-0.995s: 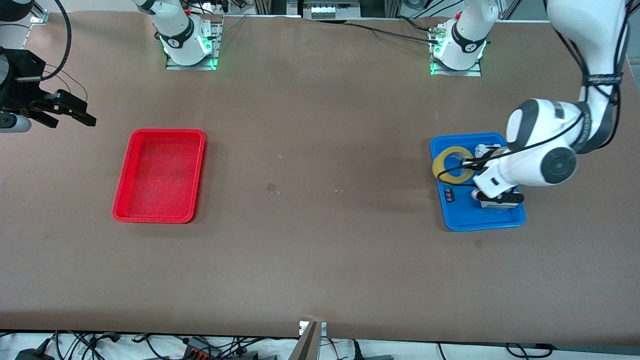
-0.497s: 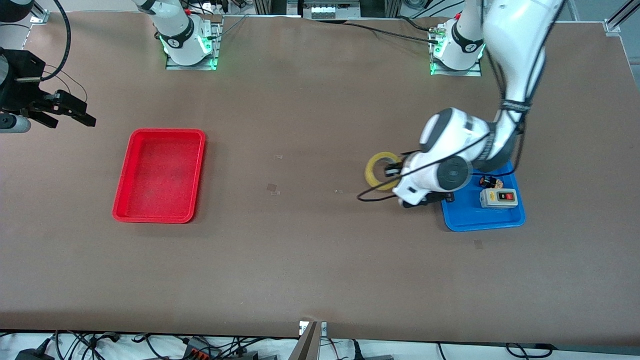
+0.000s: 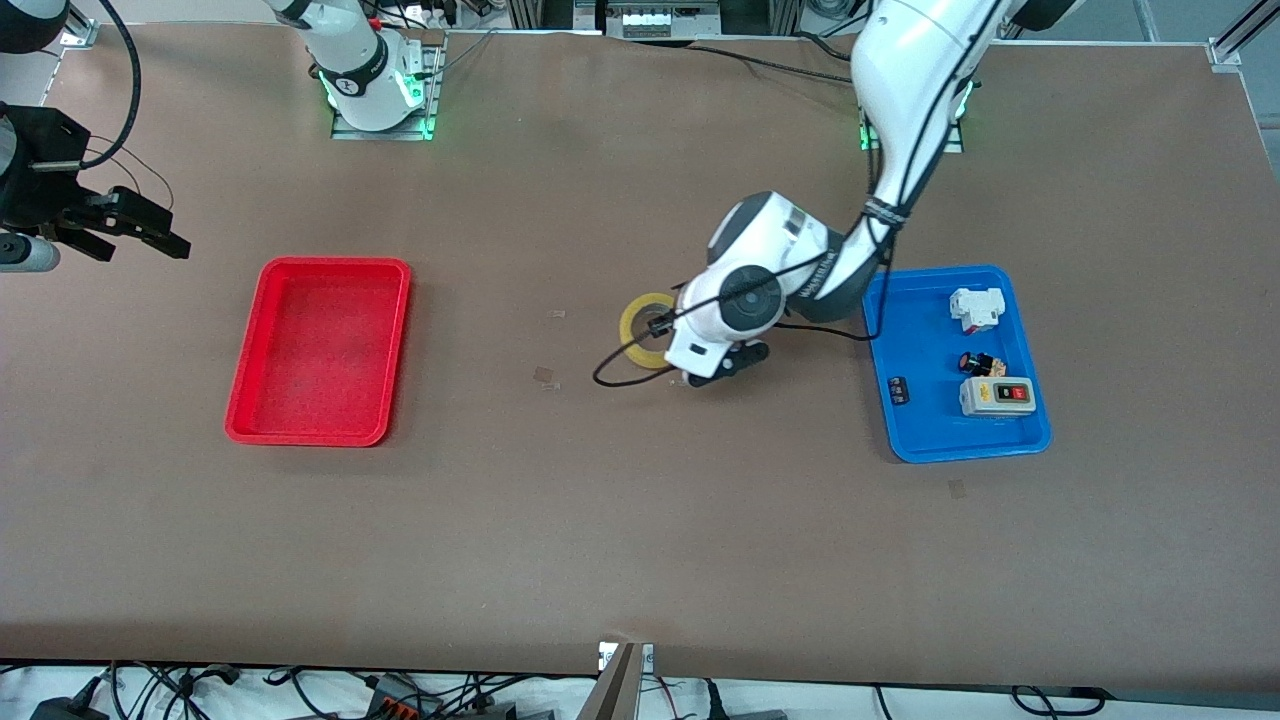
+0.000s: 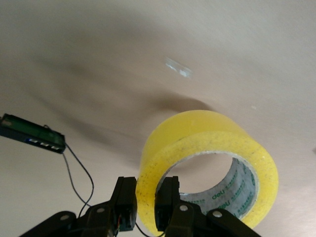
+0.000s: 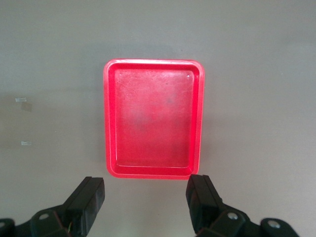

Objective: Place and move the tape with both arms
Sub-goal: 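Carry the tape roll with the left gripper toward the table middle, then set the tape down and open the left gripper while the right gripper approaches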

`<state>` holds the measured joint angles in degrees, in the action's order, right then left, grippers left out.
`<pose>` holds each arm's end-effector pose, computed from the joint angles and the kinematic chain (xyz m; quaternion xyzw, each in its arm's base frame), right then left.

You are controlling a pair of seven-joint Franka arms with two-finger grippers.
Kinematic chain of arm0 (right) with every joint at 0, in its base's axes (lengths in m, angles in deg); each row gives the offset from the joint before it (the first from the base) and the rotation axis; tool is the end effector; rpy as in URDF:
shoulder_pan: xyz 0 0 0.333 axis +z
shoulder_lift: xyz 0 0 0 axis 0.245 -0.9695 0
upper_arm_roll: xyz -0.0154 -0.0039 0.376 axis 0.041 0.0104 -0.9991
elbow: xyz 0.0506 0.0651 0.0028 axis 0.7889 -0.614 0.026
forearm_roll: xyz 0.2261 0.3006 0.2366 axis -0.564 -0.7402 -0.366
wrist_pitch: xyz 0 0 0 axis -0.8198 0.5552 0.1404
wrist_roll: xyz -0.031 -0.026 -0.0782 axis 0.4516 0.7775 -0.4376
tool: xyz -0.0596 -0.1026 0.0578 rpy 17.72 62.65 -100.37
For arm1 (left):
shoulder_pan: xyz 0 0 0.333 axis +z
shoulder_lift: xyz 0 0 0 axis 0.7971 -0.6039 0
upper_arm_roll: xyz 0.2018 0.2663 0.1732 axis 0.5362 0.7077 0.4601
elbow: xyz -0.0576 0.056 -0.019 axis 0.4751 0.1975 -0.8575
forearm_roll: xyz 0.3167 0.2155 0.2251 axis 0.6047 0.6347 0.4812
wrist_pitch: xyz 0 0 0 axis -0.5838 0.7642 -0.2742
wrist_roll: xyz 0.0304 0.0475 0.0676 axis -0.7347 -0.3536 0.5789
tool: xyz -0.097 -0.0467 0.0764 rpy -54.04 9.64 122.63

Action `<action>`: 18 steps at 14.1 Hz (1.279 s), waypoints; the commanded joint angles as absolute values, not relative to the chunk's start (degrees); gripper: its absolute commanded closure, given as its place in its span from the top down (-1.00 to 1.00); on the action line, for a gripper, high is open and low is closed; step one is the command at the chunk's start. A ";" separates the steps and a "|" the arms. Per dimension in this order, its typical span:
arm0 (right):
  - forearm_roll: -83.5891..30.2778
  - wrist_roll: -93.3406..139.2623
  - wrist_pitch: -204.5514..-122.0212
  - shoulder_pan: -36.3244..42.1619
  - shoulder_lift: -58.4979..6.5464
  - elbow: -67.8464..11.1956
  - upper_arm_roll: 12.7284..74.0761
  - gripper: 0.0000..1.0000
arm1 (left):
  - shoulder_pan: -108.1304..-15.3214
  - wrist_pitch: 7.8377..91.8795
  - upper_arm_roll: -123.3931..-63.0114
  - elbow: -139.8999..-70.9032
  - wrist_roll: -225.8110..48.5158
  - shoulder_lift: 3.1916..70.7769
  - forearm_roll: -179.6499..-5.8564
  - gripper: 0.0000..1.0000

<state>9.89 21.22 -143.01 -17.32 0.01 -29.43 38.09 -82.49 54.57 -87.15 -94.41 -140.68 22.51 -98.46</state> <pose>0.5917 -0.0331 0.6025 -0.9998 0.0002 0.0203 0.0047 0.5801 -0.5100 0.2313 0.9550 0.2338 -0.1692 0.0683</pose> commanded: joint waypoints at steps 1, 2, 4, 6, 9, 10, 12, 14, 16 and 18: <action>10.45 22.06 -143.29 -17.70 -0.66 -29.59 37.87 0.99 | -86.33 59.16 -86.57 -92.35 -146.43 20.34 -99.41 -0.83; 10.45 21.89 -143.20 -17.61 -0.84 -29.15 37.87 0.99 | -86.69 59.34 -86.48 -92.35 -146.44 19.72 -99.14 -0.69; 10.37 22.40 -143.55 -17.61 -1.10 -28.80 37.87 0.99 | -86.78 59.35 -86.48 -92.35 -146.10 18.66 -98.79 0.80; 10.45 22.50 -143.12 -17.43 -1.63 -28.80 37.78 0.99 | -87.39 59.17 -86.22 -92.35 -146.36 19.45 -98.18 1.00; 10.37 22.06 -143.03 -17.08 -3.12 -28.88 37.43 0.99 | -85.73 54.89 -85.25 -92.44 -146.45 24.35 -97.82 1.00; 10.45 22.06 -142.85 -16.56 -4.00 -28.88 37.43 0.99 | -84.50 51.56 -84.81 -92.44 -146.36 26.72 -97.74 1.00; 9.58 22.50 -142.85 -15.94 -6.28 -28.80 37.34 0.99 | -80.56 43.92 -84.37 -92.53 -146.01 32.34 -93.63 1.00; 9.31 22.41 -142.94 -12.36 -9.27 -28.80 37.25 0.99 | -75.20 37.75 -84.54 -92.53 -144.17 36.13 -91.94 1.00; 7.13 21.54 -144.51 -7.44 -12.87 -28.80 37.25 0.99 | -70.46 32.92 -84.54 -92.87 -137.17 38.95 -91.94 1.00; 3.70 21.45 -149.68 -2.08 -16.29 -28.80 37.34 0.99 | -66.06 27.56 -84.54 -93.05 -130.31 41.50 -91.94 1.00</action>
<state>5.94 21.46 -146.78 -6.67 -13.40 -29.56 36.99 -69.19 30.84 -84.01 -90.83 -136.06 38.57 -92.60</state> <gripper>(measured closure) 0.004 0.000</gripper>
